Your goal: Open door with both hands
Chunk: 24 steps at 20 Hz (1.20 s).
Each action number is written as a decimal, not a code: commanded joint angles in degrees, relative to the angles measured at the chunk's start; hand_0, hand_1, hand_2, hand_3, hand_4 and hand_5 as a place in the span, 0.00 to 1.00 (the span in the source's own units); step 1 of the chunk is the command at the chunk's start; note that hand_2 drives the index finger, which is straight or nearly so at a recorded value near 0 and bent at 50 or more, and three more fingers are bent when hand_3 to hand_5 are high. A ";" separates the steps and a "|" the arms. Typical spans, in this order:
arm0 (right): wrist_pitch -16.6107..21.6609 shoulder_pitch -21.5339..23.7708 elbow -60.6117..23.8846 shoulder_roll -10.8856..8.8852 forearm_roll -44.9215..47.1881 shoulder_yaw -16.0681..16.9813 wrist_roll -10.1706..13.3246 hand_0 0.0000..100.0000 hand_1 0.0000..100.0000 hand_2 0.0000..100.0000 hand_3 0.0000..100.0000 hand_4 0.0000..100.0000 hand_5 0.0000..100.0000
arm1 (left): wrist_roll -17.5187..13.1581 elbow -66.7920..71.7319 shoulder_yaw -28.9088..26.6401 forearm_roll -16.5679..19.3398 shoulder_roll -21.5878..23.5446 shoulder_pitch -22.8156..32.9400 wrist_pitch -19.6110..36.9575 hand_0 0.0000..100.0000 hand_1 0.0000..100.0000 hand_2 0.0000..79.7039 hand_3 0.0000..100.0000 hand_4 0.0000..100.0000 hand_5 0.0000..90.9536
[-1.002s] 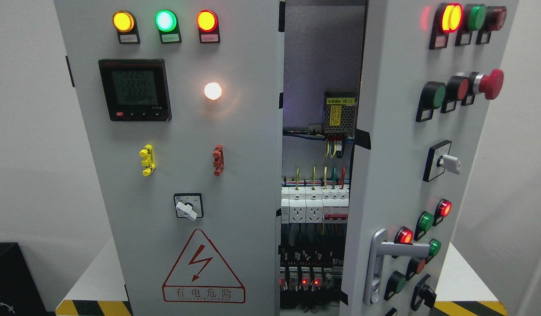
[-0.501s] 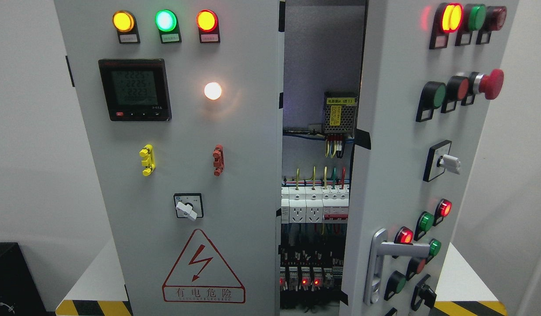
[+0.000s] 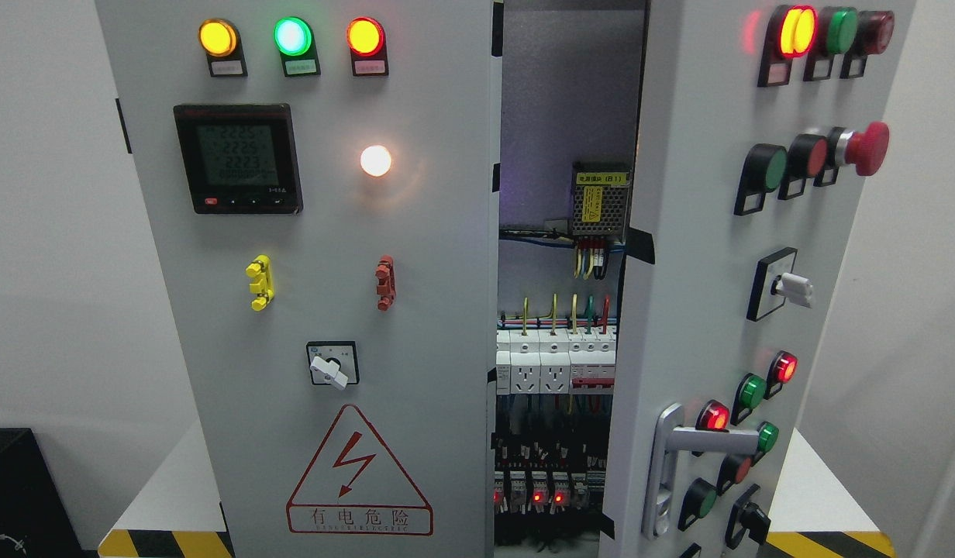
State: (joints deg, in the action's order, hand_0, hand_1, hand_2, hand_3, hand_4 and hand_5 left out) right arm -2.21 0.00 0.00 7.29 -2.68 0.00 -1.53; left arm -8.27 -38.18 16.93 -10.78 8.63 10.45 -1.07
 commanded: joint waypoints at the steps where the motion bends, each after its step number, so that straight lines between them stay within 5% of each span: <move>1: 0.01 -1.23 -0.97 0.00 0.05 1.76 -0.05 0.00 0.00 0.00 0.00 0.00 0.00 | 0.01 -29.12 6.19 -0.12 6.83 0.45 0.10 0.00 0.00 0.00 0.00 0.00 0.00; 7: 0.01 -1.32 -1.06 0.00 0.05 1.76 -0.05 0.00 0.00 0.00 0.00 0.00 0.00 | 0.01 -44.94 7.76 -1.17 12.02 -2.18 -0.07 0.00 0.00 0.00 0.00 0.00 0.00; 11: 0.01 -1.23 -0.97 0.00 -0.04 1.76 -0.05 0.00 0.00 0.00 0.00 0.00 0.00 | 0.01 -52.69 10.22 -9.77 15.62 -6.57 -0.60 0.00 0.00 0.00 0.00 0.00 0.00; 24: 0.01 -1.32 -1.06 0.00 -0.04 1.76 -0.05 0.00 0.00 0.00 0.00 0.00 0.00 | -0.08 -70.09 17.88 -15.75 23.63 -18.00 0.10 0.00 0.00 0.00 0.00 0.00 0.00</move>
State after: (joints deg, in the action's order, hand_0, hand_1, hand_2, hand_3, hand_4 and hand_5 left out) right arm -2.17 0.00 0.00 7.29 -2.68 0.00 -1.55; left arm -8.38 -90.63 29.33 -23.01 25.52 -2.46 -1.57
